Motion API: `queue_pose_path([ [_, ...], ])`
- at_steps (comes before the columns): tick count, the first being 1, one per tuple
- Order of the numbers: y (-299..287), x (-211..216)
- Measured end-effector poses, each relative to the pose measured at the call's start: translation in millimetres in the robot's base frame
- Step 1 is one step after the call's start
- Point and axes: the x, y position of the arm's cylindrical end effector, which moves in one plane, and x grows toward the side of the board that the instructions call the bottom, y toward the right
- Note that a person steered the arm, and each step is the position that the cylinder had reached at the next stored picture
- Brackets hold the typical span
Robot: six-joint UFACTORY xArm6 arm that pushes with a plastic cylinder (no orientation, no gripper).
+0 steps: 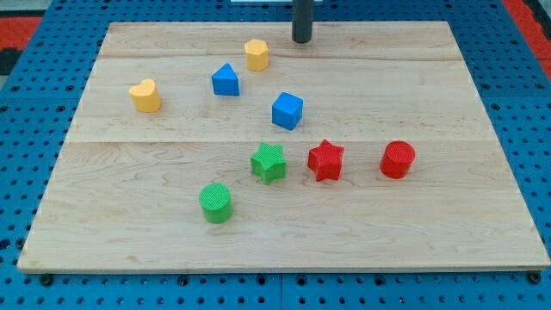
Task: Move the yellow heart parallel to the yellow hexagon
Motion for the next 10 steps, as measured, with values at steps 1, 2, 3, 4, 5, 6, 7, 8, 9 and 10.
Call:
queue_pose_path([
  [1,-73,4],
  [2,-170,20],
  [3,-219,16],
  [4,-129,-38],
  [5,-18,-15],
  [6,-58,20],
  [7,-140,61],
  [8,-209,66],
  [9,-210,31],
  [10,-255,65],
])
